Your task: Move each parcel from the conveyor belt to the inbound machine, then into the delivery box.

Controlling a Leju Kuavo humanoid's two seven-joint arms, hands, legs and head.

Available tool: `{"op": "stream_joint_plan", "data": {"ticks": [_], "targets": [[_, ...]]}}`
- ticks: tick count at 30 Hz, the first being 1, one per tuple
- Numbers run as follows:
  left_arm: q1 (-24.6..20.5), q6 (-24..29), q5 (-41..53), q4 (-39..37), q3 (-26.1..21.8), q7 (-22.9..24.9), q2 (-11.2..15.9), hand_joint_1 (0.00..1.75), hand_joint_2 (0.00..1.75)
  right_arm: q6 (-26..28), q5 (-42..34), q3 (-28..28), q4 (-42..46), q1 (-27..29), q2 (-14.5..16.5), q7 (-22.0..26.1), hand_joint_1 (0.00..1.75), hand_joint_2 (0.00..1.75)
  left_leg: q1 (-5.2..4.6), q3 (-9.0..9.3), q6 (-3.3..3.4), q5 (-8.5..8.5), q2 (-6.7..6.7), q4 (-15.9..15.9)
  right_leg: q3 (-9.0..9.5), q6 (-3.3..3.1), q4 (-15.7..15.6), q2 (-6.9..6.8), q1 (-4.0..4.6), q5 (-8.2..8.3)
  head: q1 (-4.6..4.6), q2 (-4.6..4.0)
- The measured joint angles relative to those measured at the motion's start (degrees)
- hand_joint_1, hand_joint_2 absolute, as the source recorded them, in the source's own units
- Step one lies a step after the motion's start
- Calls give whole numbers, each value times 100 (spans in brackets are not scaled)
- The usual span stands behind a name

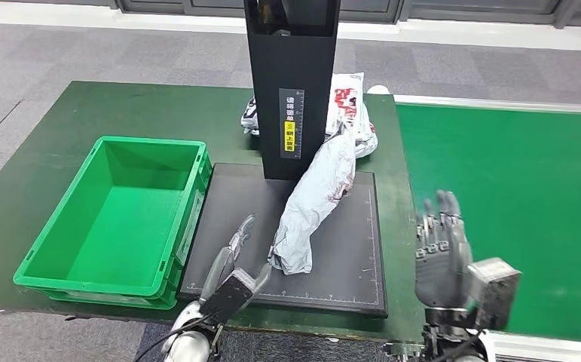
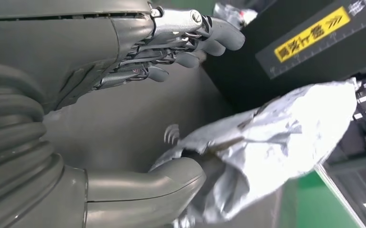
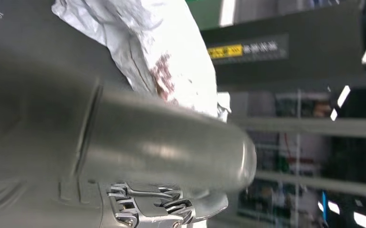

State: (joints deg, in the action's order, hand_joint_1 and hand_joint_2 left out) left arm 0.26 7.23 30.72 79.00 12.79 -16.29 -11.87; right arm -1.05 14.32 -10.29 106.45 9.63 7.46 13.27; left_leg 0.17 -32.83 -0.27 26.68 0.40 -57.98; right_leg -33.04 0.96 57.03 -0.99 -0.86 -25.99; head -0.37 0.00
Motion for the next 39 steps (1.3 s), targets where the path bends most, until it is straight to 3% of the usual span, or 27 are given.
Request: {"op": "stream_joint_plan", "data": {"ticks": [4,9,17,21,28,32,39], "targets": [[-38,854,1450,193,44,392,-46,0,175,-76,33,257,295,210,165,21,0,175,1,1,0,0,3,0,-1,0,1,4,1,0,0,0],[-19,2001,3821,1056,472,1127,-65,0,175,-263,94,474,406,324,333,18,0,175,0,0,0,0,3,0,1,0,1,3,0,0,0,0],[-28,2348,4634,1902,1028,1430,10,0,175,-314,94,567,407,343,420,17,0,175,0,0,0,1,3,0,0,0,0,3,0,0,0,0],[-179,2148,5145,2108,1438,1694,109,0,175,-371,89,595,386,307,428,16,0,175,0,1,0,0,3,0,1,0,1,2,0,0,0,0],[-876,571,4194,1582,2024,1956,155,0,175,-581,0,626,287,145,438,-18,0,175,-1,2,1,-4,3,-1,1,1,0,4,-1,8,0,0],[-1170,478,4063,1070,2023,1981,140,0,175,-634,-1,682,284,130,461,-42,0,175,-1,1,0,-8,3,0,1,0,2,5,-1,11,0,0],[-1280,475,4042,785,2023,1981,121,0,175,-664,-2,710,284,125,477,-44,0,175,-1,-2,0,-6,4,0,-4,-1,2,7,0,9,0,0]]}}
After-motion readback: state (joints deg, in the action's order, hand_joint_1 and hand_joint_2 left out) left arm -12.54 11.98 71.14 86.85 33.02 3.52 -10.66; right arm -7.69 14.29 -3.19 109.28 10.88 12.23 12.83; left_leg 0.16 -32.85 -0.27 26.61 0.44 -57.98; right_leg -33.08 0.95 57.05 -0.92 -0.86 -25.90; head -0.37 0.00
